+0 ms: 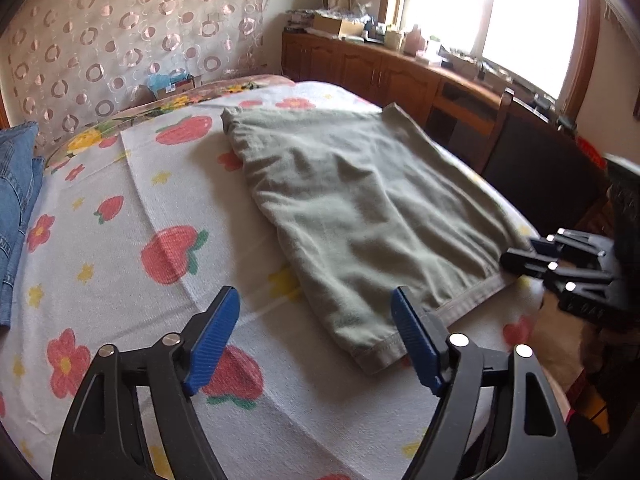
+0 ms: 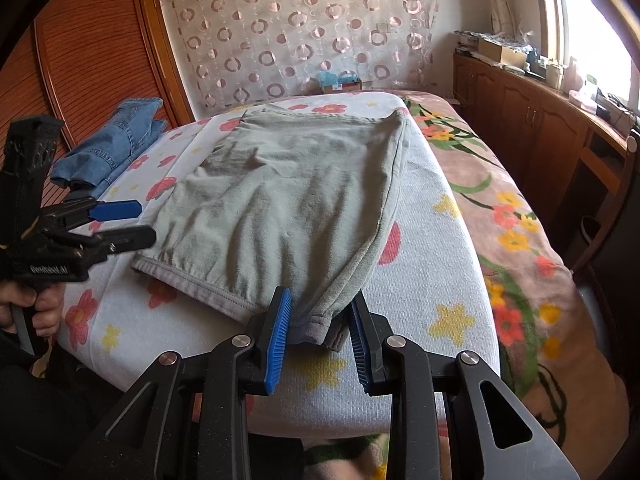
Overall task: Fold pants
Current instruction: 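Hold the pants edge with the right gripper while moving the left gripper beside it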
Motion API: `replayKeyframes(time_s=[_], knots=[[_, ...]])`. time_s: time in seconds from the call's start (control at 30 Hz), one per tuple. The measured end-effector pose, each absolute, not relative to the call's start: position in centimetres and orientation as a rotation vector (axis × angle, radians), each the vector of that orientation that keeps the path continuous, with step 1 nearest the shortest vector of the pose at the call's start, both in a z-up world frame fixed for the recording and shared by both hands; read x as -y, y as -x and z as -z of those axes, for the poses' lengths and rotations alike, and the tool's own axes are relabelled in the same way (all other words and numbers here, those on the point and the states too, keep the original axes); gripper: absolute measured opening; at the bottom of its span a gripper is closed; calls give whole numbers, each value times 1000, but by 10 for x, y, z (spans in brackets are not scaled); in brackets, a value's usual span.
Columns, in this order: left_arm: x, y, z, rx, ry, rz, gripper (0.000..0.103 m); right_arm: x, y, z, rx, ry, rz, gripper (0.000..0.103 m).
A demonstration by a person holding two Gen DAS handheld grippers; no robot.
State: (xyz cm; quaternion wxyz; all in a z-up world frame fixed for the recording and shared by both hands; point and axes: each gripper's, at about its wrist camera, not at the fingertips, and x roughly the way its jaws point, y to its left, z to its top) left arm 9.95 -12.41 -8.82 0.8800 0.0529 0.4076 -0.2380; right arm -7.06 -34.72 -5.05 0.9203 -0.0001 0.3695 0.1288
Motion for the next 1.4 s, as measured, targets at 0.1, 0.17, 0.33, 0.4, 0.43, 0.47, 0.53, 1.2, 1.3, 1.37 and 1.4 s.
replayKeyframes(time_s=[0.1,0.17,0.33,0.4,0.43,0.47,0.53,1.2,1.3,1.37,1.4], knots=[[122,-99,86,-845,-99,499,67,347,71,51,-756,-2,-265,30],[121,-99,86,-849,-91,506,61,348,71,51,-757,-4,-267,30],[124,-98,92,-875,-87,523,54,348,71,51,-758,-12,-267,30],[126,-96,95,-886,-91,535,52,349,70,51,-759,-21,-269,30],[127,-95,96,-888,-95,540,46,350,70,51,-759,-23,-270,30],[128,-93,97,-889,-96,551,39,350,70,51,-759,-22,-270,30],[129,-90,101,-893,-108,557,39,349,70,51,-758,-14,-265,29],[130,-87,99,-931,-50,604,39,345,66,56,-760,-46,-303,15],[130,-85,99,-932,-42,622,39,344,66,56,-758,-49,-301,15],[131,-84,99,-927,-44,622,39,344,67,56,-757,-50,-302,15],[132,-83,99,-923,-48,626,36,344,66,56,-757,-50,-301,15]])
